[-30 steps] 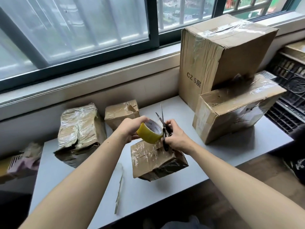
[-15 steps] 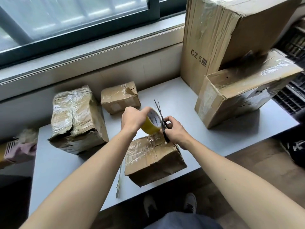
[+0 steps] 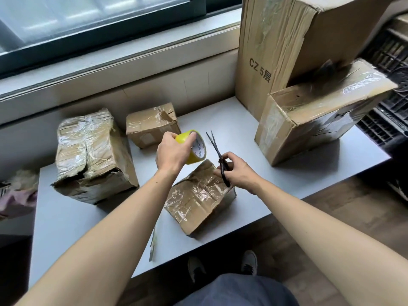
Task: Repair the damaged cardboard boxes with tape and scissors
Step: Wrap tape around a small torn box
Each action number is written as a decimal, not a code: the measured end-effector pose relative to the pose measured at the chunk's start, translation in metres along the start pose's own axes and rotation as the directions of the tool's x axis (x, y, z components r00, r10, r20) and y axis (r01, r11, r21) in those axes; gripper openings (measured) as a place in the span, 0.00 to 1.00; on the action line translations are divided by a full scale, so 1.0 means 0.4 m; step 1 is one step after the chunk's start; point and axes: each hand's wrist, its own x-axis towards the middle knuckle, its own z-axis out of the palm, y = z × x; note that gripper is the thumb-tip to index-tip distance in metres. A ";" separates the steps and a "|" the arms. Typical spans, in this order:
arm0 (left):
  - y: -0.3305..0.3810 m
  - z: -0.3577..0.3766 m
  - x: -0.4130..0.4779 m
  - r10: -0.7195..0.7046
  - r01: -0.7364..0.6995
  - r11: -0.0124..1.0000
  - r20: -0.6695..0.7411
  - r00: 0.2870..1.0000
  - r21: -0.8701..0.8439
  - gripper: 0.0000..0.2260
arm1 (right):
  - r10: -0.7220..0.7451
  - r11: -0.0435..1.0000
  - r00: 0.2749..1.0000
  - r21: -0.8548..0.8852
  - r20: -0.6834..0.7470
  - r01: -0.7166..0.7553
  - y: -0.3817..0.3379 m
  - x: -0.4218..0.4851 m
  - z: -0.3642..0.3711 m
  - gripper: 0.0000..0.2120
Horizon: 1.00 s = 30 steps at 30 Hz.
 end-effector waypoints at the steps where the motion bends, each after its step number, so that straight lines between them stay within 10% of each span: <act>1: -0.001 0.001 -0.002 0.001 -0.001 1.000 0.000 1.000 -0.009 0.25 | -0.011 0.999 1.000 -0.048 -0.015 0.011 0.006 0.000 -0.014 0.16; 8: -0.002 0.003 0.004 -0.091 0.111 0.952 0.083 0.992 -0.285 0.37 | -0.101 0.848 0.995 -0.523 0.003 0.088 -0.022 -0.016 -0.142 0.19; 14: -0.020 -0.044 0.007 -0.091 0.186 0.890 0.239 0.967 -0.417 0.28 | -0.071 0.691 0.995 -0.717 0.063 0.095 -0.082 -0.022 -0.136 0.26; 30: 0.000 -0.020 0.016 -0.037 0.050 0.967 0.057 0.998 -0.250 0.32 | -0.018 0.227 0.947 -0.922 0.319 0.315 -0.205 0.102 -0.158 0.28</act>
